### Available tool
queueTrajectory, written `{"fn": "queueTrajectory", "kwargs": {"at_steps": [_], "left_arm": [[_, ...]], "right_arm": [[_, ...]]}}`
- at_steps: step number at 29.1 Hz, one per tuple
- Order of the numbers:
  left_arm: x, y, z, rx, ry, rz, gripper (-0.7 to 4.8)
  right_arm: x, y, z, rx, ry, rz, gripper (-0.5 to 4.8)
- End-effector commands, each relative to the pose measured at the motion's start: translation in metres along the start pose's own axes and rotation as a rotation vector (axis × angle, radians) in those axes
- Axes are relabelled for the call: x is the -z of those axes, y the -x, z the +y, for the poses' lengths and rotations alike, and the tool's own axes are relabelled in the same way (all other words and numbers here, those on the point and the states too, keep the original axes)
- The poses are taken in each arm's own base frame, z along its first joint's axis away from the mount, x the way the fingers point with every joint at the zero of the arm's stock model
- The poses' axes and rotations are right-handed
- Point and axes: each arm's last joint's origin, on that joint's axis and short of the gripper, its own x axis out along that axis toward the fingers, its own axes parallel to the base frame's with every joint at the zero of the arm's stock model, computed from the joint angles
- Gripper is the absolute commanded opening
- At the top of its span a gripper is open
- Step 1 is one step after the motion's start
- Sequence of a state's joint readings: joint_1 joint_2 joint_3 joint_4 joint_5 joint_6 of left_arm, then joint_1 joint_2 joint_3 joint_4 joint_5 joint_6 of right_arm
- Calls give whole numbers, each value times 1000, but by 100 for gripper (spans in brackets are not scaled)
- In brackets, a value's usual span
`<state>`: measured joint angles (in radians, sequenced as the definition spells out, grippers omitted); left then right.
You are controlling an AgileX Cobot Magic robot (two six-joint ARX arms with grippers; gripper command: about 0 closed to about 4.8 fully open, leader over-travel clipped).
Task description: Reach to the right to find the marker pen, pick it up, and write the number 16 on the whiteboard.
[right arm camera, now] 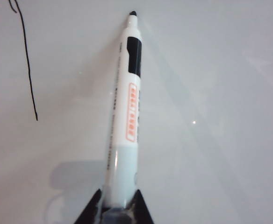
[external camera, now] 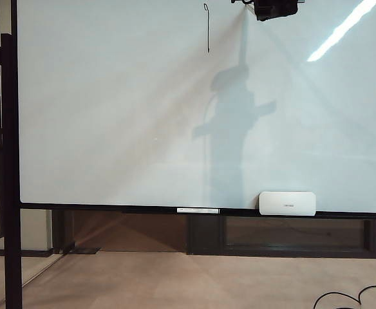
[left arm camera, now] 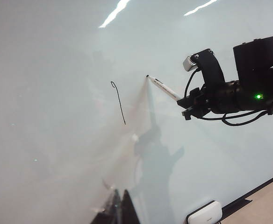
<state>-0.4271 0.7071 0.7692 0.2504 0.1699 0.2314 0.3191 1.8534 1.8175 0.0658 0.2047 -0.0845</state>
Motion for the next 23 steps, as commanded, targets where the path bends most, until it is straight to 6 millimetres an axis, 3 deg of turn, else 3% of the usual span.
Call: {"fn": "queueTrajectory", "kwargs": {"at_steps": [1,23], "left_arm": [[-4,1,1,-6,-8,-21,-6],[-4,1,1,-6,-9,-21,-5]], "right_arm": [[-6,2,-1,2,-5,-33,-2],[1,-5,2,-53,-4,-38,-2]]}}
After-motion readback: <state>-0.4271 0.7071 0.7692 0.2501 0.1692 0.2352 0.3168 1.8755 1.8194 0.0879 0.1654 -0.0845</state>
